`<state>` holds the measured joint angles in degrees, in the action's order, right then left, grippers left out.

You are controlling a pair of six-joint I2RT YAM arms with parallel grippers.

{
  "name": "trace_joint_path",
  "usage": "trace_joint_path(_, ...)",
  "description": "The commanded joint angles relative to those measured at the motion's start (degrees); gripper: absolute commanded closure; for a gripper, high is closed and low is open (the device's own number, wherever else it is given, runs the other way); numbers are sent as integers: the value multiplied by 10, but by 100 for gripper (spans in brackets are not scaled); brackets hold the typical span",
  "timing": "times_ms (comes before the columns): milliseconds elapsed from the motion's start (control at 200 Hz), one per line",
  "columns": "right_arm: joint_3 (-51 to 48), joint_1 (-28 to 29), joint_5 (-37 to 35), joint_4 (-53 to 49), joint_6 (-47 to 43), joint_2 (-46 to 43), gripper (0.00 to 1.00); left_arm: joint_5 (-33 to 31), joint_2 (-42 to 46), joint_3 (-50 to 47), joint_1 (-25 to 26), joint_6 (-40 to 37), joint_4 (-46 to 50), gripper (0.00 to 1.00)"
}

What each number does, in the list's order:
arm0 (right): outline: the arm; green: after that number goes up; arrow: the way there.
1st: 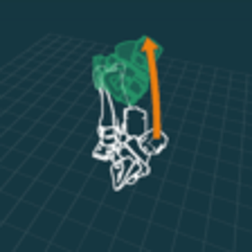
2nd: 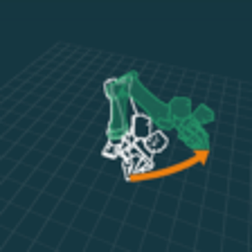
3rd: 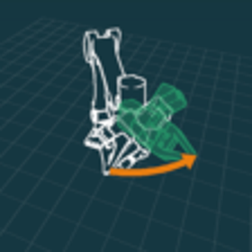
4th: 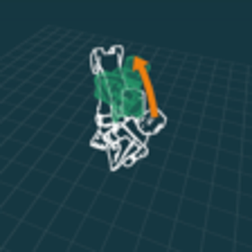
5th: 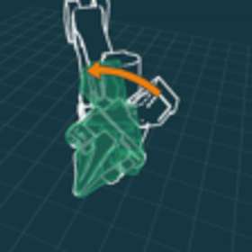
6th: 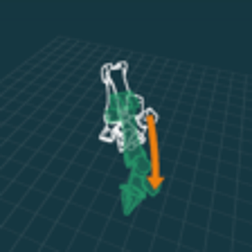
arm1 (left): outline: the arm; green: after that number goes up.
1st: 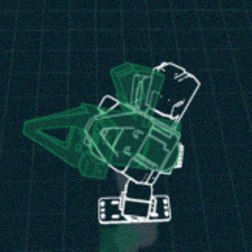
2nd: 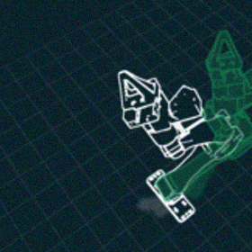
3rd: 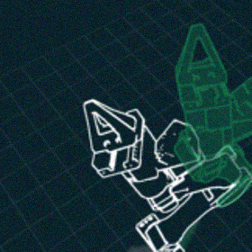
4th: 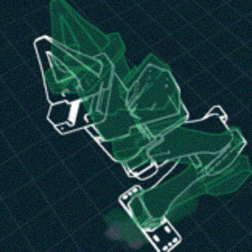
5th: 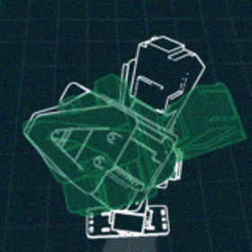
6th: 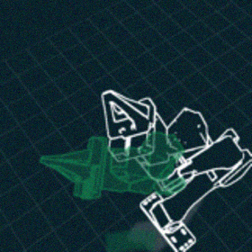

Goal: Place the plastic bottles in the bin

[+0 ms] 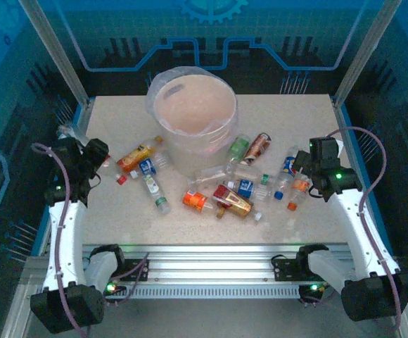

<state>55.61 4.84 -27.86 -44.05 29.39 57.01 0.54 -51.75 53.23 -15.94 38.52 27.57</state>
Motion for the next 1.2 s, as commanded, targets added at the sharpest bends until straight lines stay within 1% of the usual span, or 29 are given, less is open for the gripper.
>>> trace_joint_path(0,0,3,8,7,10,3,0,22,1,49,20,-5,-33,61)
trace_joint_path(85,1,3,9,7,10,2,0,12,-9,88,44,-15,-57,62)
trace_joint_path(170,4,3,11,6,10,2,0,-5,-28,133,82,-36,-78,62)
trace_joint_path(290,3,3,16,7,13,2,0,-63,-71,198,153,-92,-97,62)
trace_joint_path(500,12,3,20,-1,13,2,0,-62,-169,285,232,-141,-157,63)
trace_joint_path(650,19,3,16,-8,11,-3,0,-61,-246,362,286,-186,-167,63)
trace_joint_path(765,20,3,13,-12,10,-8,0,-58,-308,425,328,-236,-169,63)
trace_joint_path(860,22,3,13,-15,10,-10,0,-52,-362,483,356,-277,-160,63)
trace_joint_path(1021,22,3,10,-21,11,-15,0,-39,-437,563,389,-335,-139,62)
trace_joint_path(1106,20,3,7,-24,12,-19,0,-30,-461,576,401,-357,-141,60)
trace_joint_path(1191,18,3,6,-24,13,-23,0,-23,-472,564,406,-365,-159,59)
